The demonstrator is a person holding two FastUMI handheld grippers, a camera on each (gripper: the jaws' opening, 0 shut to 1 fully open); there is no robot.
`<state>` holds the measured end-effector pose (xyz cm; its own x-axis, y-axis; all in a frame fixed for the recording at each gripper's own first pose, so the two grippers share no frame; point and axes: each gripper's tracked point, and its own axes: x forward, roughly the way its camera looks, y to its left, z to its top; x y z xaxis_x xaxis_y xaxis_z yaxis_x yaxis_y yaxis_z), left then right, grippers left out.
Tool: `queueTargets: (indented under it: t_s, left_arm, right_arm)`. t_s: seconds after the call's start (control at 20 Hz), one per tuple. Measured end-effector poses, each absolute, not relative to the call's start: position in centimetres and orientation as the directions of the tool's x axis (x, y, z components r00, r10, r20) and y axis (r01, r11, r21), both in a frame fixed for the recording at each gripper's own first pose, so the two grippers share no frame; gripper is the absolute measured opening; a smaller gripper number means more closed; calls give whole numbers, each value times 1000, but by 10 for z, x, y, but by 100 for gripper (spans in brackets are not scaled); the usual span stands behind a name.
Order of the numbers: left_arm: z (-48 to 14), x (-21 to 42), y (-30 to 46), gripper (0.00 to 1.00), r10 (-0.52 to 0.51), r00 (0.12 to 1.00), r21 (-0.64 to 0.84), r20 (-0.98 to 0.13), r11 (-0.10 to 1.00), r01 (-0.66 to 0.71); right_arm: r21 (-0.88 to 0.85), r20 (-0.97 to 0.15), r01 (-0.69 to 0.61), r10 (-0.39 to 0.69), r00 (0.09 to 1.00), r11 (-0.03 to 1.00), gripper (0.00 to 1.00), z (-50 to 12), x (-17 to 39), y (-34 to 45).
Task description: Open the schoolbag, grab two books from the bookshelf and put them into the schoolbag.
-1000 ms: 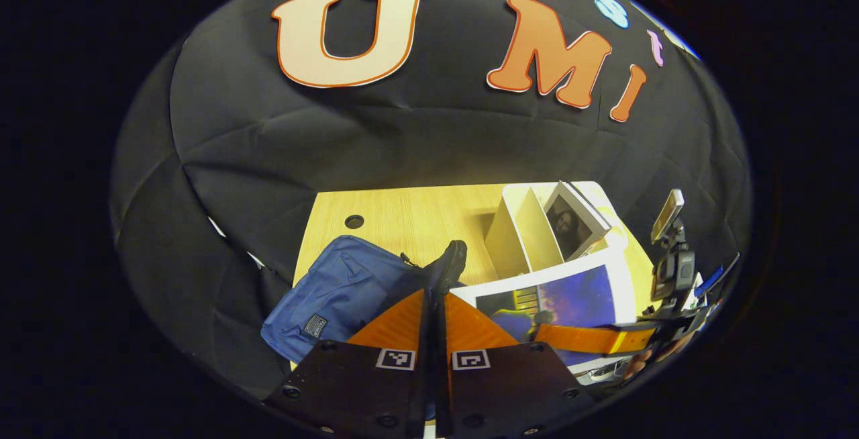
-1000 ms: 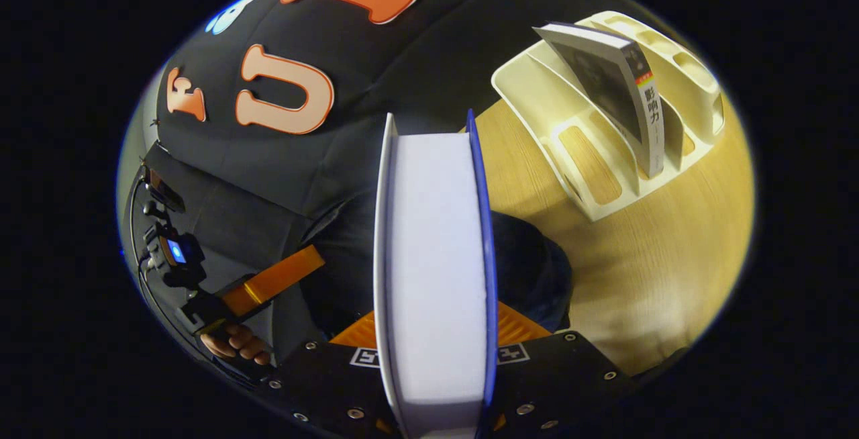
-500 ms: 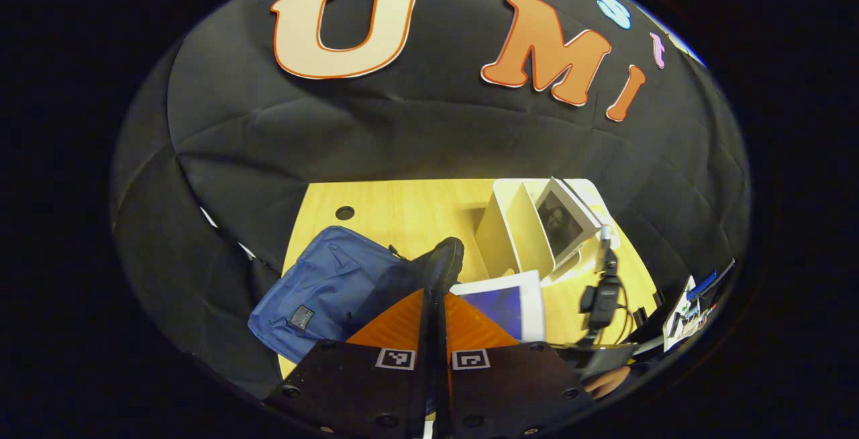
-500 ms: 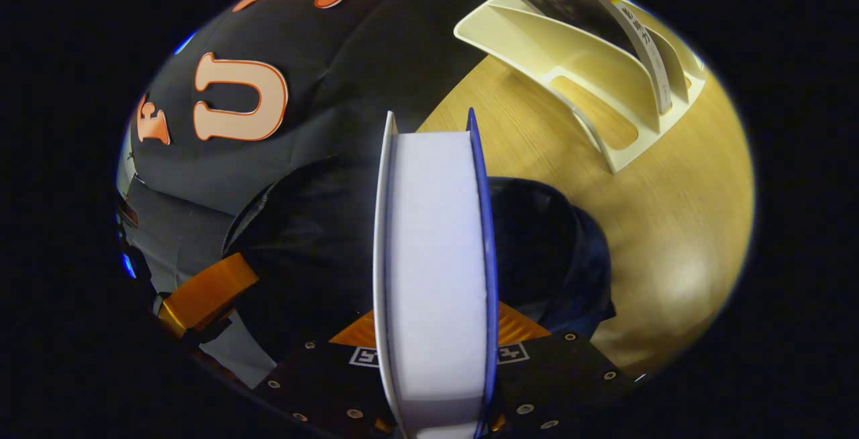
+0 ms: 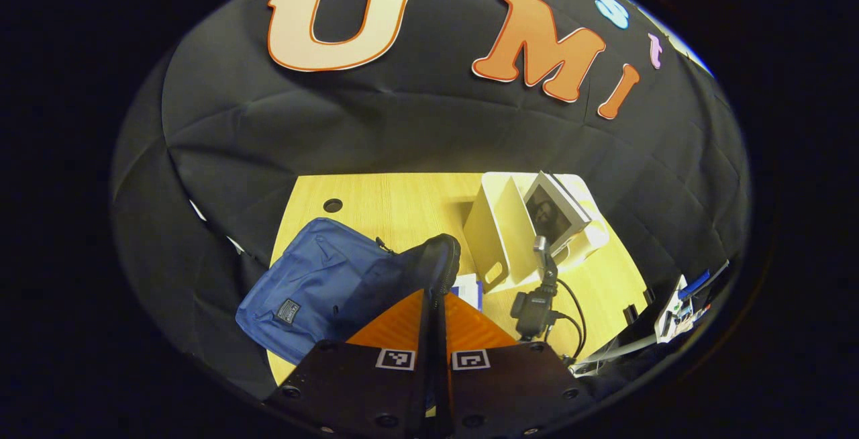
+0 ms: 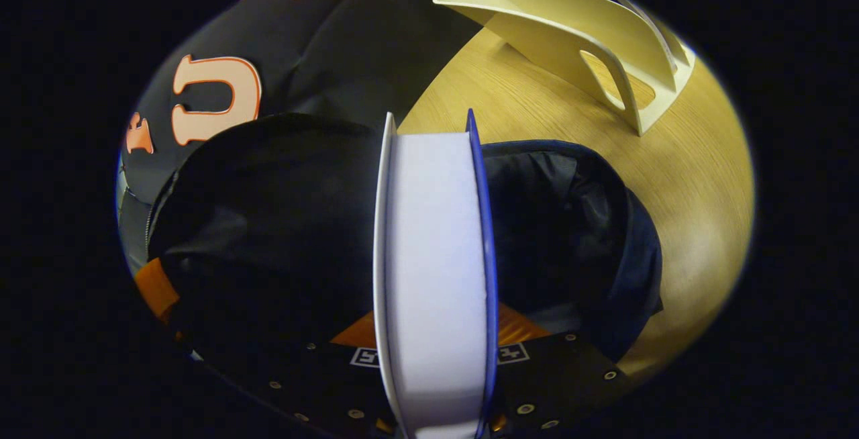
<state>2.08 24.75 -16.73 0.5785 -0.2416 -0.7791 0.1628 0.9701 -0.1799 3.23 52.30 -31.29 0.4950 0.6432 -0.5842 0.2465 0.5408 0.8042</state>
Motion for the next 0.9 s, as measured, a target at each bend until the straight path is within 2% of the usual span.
queueTargets:
  t_s: [0.1, 0.15, 0.2, 0.5, 0.6, 0.65, 0.7, 0.8, 0.9]
  left_arm:
    - [-168, 20, 246, 6, -243, 573, -181, -782, 970, 164]
    - [-169, 21, 244, 10, -249, 568, -184, -784, 968, 171]
    - [-169, 21, 241, 6, -255, 566, -184, -784, 966, 180]
    - [-170, 21, 234, 6, -246, 561, -168, -791, 968, 188]
    - [-170, 22, 233, 6, -243, 559, -170, -793, 969, 180]
    - [-174, 23, 235, 2, -238, 561, -165, -793, 970, 177]
    - [-174, 23, 236, 6, -234, 563, -163, -793, 971, 175]
    - [-172, 23, 236, 6, -231, 570, -162, -788, 972, 170]
    - [-173, 24, 236, 2, -231, 574, -167, -786, 972, 163]
  right_arm:
    - [812, -575, 247, 653, 493, 529, 46, -314, 34, 533]
    - [815, -570, 244, 655, 495, 525, 46, -315, 35, 537]
    - [819, -567, 245, 664, 488, 519, 46, -317, 36, 542]
    - [827, -560, 280, 674, 483, 487, 46, -329, 45, 558]
    - [808, -589, 325, 686, 427, 491, 46, -335, 36, 561]
    - [776, -630, 361, 674, 387, 518, 46, -343, 30, 558]
    - [747, -659, 395, 673, 335, 535, 46, -347, 21, 554]
    - [705, -698, 414, 666, 262, 576, 66, -352, 9, 553]
    - [679, -727, 374, 649, 223, 632, 76, -351, -1, 548]
